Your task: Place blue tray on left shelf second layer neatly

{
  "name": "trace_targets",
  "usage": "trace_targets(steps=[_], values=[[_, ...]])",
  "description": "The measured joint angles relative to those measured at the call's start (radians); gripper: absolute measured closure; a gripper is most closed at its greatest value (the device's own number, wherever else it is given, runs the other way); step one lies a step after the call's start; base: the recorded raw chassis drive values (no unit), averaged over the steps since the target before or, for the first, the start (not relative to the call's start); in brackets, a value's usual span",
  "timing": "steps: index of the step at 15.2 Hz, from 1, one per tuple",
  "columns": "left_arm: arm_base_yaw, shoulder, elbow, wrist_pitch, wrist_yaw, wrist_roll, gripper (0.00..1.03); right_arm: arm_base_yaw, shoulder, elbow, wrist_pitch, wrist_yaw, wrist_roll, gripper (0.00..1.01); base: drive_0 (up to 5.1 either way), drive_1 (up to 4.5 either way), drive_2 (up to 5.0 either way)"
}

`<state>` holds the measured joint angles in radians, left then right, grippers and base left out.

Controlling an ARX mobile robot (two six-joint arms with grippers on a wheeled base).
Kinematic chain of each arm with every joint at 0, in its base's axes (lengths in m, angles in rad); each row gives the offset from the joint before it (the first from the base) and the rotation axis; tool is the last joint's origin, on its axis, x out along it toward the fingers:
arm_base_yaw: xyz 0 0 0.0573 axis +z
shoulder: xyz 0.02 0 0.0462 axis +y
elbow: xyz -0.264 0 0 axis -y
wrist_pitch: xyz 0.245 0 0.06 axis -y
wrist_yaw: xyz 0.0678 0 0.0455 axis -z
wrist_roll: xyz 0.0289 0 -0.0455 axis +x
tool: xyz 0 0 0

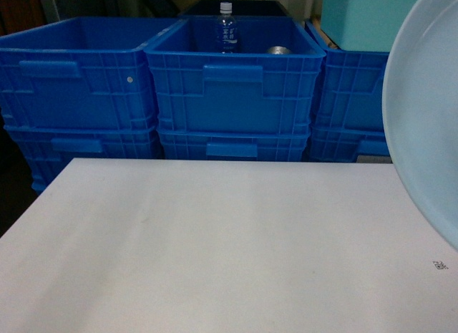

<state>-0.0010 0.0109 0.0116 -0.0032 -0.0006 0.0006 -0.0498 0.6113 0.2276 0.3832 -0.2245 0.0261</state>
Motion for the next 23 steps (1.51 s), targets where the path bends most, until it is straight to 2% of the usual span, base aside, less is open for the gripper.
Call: trace_targets(steps=[3, 6, 12, 15, 17, 18, 23], values=[[0.000, 0.000, 0.000, 0.000, 0.000, 0.000, 0.05, 0.032, -0.146, -0.047, -0.105, 0.009, 0.003, 0.99, 0.0, 0.00, 0.0], [0.000, 0.000, 0.000, 0.000, 0.000, 0.000, 0.05, 0.031, -0.241, -0.083, -0.190, 0.009, 0.007, 0.99, 0.0, 0.00, 0.0], [0.000, 0.000, 0.000, 0.000, 0.000, 0.000, 0.05, 0.089, -0.510, -0.125, -0.446, 0.034, 0.018, 0.99, 0.0, 0.00, 0.0], [0.000, 0.000, 0.000, 0.000, 0.000, 0.000, 0.05, 0.090, -0.533, -0.156, -0.436, 0.066, 0.017, 0.99, 0.0, 0.00, 0.0], [0.000, 0.000, 0.000, 0.000, 0.000, 0.000, 0.05, 0.114, -0.543, -0.162, -0.412, 0.131, -0.009, 0.99, 0.0, 0.00, 0.0], [0.000, 0.000, 0.000, -0.001, 0.000, 0.000, 0.05, 0.116, -0.548, -0.163, -0.413, 0.146, -0.018, 0.99, 0.0, 0.00, 0.0], [0.000, 0.000, 0.000, 0.000, 0.000, 0.000, 0.05, 0.116, -0.548, -0.163, -0.412, 0.146, -0.020, 0.99, 0.0, 0.00, 0.0]])
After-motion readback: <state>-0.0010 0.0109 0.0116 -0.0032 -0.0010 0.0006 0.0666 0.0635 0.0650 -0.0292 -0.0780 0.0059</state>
